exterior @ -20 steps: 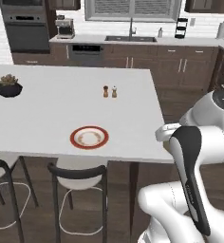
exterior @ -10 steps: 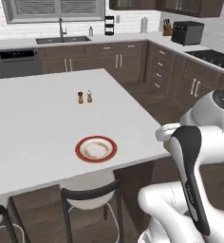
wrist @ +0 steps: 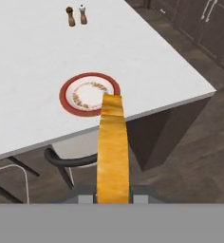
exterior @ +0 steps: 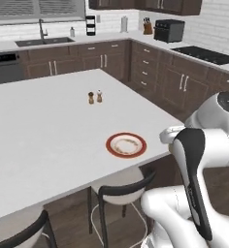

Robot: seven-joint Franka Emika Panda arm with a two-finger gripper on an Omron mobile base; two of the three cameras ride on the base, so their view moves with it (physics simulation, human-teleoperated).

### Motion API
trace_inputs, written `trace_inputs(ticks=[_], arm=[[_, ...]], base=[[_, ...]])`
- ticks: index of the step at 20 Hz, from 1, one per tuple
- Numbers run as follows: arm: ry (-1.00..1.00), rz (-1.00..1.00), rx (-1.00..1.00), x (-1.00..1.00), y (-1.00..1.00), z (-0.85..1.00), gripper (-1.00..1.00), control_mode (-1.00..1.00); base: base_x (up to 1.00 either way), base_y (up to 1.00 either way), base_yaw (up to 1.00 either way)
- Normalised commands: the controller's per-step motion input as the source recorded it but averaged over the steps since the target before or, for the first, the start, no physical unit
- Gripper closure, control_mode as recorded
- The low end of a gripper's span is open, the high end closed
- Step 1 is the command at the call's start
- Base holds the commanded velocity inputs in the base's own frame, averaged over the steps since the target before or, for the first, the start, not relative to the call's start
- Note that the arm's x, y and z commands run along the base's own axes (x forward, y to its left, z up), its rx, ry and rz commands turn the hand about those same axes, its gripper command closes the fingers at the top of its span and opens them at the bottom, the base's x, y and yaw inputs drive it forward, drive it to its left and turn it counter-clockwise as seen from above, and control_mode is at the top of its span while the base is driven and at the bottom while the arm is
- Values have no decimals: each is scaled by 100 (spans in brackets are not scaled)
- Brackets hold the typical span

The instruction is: Start the toaster. Once the lever pops up, take the bread to the plate on the dining counter.

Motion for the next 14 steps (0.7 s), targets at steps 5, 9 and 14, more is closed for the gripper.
trace_inputs(ticks=[5, 9, 14], arm=[[0, 0, 0, 0, 0, 0, 100, 100], [0, 0, 0, 0, 0, 0, 100, 100], [0, 0, 0, 0, 0, 0, 100, 100]], base=[[0, 13, 27], [16, -1, 35], [17, -19, 24]])
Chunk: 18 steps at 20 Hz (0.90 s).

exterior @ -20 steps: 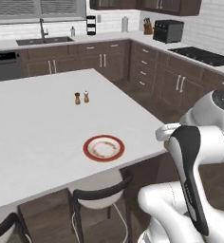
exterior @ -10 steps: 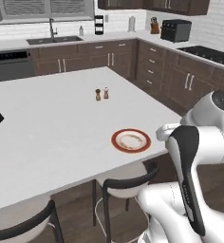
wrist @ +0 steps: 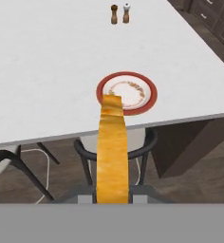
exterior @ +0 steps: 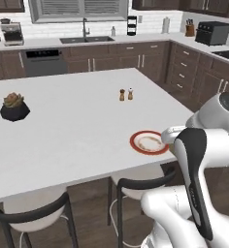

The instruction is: Start the toaster. Once the lever pops up, take the bread to the plate on the dining counter.

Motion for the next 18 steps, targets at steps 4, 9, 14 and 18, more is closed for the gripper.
trace_inputs(ticks=[4, 9, 14, 18], arm=[[0, 0, 0, 0, 0, 0, 100, 100], [0, 0, 0, 0, 0, 0, 100, 100], [0, 0, 0, 0, 0, 0, 100, 100], [0, 0, 0, 0, 0, 0, 100, 100]], base=[[0, -26, 11], [2, -5, 3], [9, -22, 4], [9, -41, 13]])
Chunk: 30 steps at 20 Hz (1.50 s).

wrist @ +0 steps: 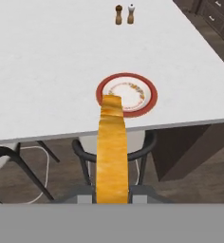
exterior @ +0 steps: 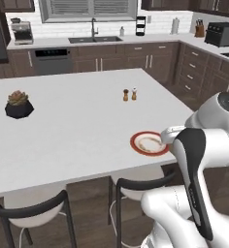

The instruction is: Start the toaster. Once the lever pops up, take the bread to the plate on the dining counter.

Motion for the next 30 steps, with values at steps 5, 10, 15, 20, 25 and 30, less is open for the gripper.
trace_inputs(ticks=[5, 10, 15, 20, 25, 30], arm=[[0, 0, 0, 0, 0, 0, 100, 100], [0, 0, 0, 0, 0, 0, 100, 100], [0, 0, 0, 0, 0, 0, 100, 100], [0, 0, 0, 0, 0, 0, 100, 100], [0, 0, 0, 0, 0, 0, 100, 100], [0, 1, 1, 14, -7, -3, 100, -100]], base=[[-9, -44, 13], [-15, -32, 6], [14, -11, 3], [28, -18, 4], [33, -16, 3], [18, -7, 2]])
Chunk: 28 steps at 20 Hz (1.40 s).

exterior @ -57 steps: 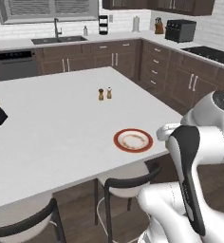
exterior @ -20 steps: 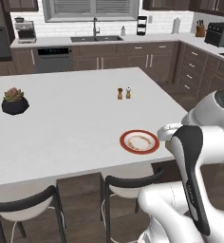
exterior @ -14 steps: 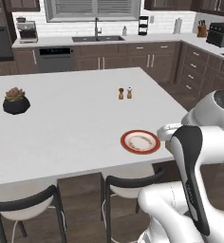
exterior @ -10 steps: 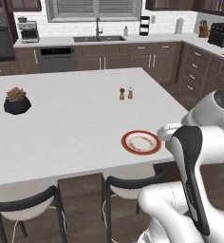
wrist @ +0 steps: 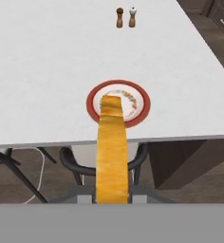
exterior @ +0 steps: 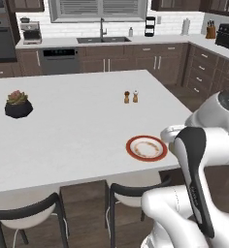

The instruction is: Start the toaster. Once the lever pops up, take the bread to the plate on the dining counter.

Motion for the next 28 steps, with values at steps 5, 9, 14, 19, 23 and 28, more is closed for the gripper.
trace_inputs(ticks=[5, 9, 14, 19, 23, 28], arm=[[0, 2, 4, 50, -24, -8, 100, -100], [0, 2, 9, 72, -28, -12, 100, -100], [0, 0, 8, 73, -13, -32, 100, -100], [0, 0, 7, 45, -3, -45, 100, -100], [0, 0, 6, 47, 0, -37, 100, -100], [0, 0, 6, 37, 0, -45, 100, -100]], base=[[0, 0, 0], [0, 0, 0], [0, 0, 0], [0, 0, 0], [0, 0, 0], [0, 0, 0]])
